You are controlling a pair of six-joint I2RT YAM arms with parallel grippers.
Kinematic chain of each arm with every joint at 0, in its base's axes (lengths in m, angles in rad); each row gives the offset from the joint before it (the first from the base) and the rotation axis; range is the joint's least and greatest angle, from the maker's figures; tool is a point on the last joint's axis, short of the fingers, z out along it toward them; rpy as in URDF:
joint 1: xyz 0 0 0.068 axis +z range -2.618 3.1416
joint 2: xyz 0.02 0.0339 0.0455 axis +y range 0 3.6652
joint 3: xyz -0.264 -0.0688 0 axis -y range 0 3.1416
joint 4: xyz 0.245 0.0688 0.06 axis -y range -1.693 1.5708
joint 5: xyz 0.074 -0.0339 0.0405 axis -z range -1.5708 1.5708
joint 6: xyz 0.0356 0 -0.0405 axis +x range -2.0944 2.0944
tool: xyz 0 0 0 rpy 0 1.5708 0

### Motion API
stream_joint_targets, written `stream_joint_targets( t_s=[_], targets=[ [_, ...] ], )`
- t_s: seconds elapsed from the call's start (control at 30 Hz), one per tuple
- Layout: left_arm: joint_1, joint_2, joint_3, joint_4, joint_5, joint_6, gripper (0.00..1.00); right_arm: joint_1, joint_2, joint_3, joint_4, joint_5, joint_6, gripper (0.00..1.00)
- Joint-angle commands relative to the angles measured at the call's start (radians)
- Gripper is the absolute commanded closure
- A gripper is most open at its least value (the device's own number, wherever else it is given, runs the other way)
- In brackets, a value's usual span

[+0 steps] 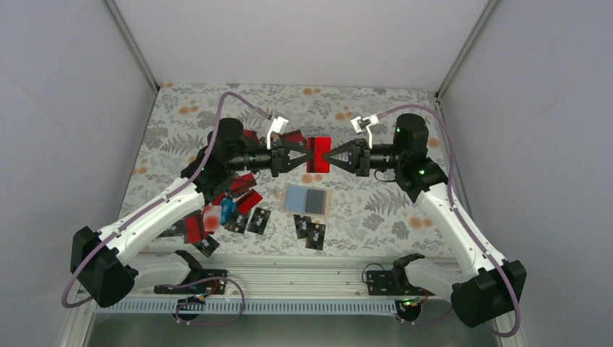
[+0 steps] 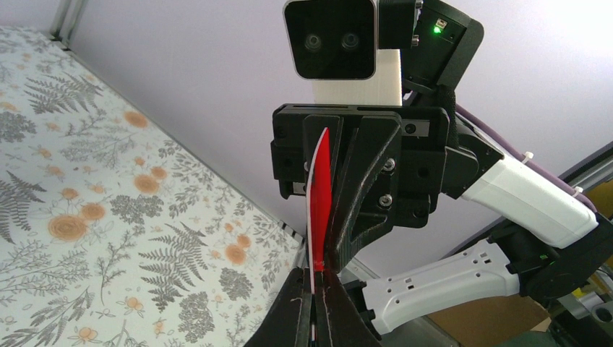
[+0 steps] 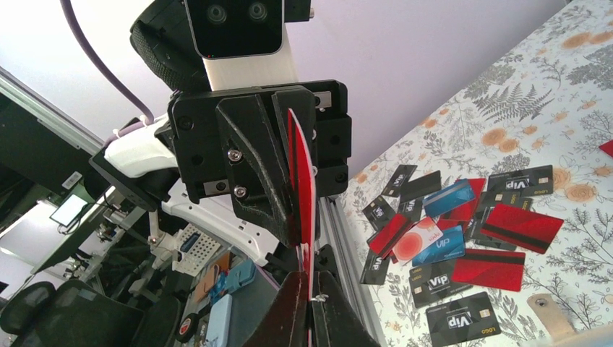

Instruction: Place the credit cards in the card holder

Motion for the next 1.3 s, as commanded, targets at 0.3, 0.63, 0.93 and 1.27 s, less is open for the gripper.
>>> stream_joint_targets(
  t_s=[0.3, 0.63, 0.93, 1.27],
  targets=[
    [0.003, -0.024, -0.059, -0.223, -0.249, 0.086, 0.72, 0.011, 0.002, -0.092, -0.066, 0.159, -0.019, 0.96],
    [0.0, -0.008, -0.163, -0.391, -0.525, 0.122, 0.67, 0.008, 0.063, -0.117, -0.204, 0.462, 0.047, 0.96],
    [-0.005, 0.206, -0.159, -0.446, -0.668, 0.109, 0.67, 0.009, 0.182, -0.294, -0.127, 0.463, 0.199, 0.96],
    [-0.007, 0.388, -0.1, -0.462, -0.667, 0.139, 0.69, 0.048, 0.322, -0.283, -0.061, 0.4, 0.243, 0.96]
  ],
)
